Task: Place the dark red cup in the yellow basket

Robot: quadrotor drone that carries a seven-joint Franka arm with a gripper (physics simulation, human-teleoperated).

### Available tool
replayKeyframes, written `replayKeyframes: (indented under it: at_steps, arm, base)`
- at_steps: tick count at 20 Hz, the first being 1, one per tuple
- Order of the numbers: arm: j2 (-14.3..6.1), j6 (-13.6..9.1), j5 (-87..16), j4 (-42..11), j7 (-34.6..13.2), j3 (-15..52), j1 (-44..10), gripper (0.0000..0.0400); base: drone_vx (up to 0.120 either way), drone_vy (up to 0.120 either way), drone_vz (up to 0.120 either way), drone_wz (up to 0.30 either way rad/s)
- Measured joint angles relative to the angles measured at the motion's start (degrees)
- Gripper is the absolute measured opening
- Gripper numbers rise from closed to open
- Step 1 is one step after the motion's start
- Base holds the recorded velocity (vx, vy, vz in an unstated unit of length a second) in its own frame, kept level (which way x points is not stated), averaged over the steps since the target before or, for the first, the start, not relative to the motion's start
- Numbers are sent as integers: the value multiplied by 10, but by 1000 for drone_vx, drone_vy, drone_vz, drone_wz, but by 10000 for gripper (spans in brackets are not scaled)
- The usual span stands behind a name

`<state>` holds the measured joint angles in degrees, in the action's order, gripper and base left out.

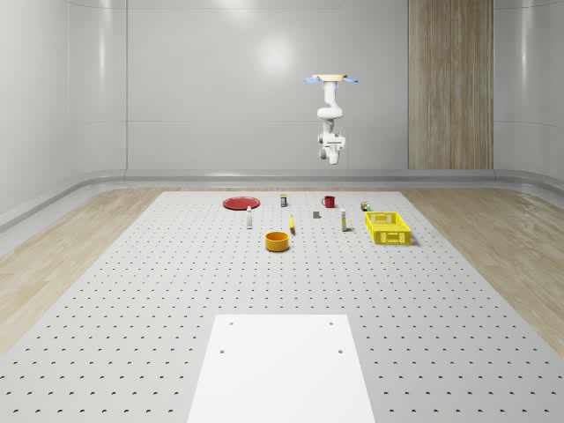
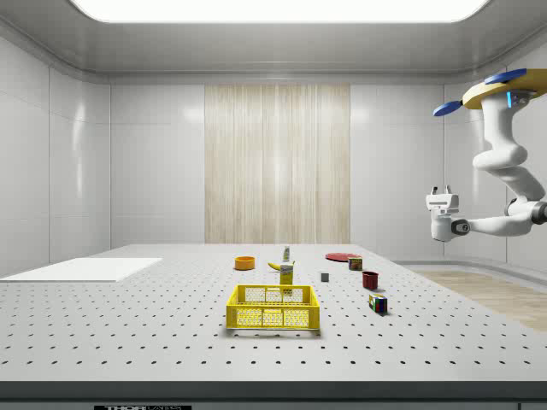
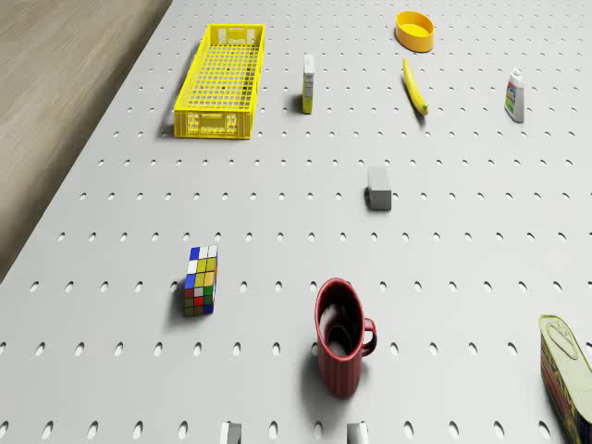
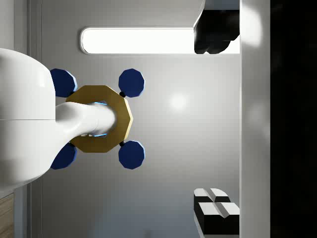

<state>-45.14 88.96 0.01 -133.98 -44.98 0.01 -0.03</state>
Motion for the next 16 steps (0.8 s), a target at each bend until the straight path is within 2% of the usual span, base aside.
replayKeyframes:
  at_steps: [3,8,12,16]
  arm:
    - [4,-31,0,36,1,0,-1,400]
    - [23,-71,1,97,1,1,-2,400]
    - [37,-93,1,135,1,1,-3,400]
    - [45,-104,1,156,1,2,-3,400]
  base:
    - [0,0,0,0]
    - [0,0,0,0]
    - [0,0,0,0]
    - [0,0,0,0]
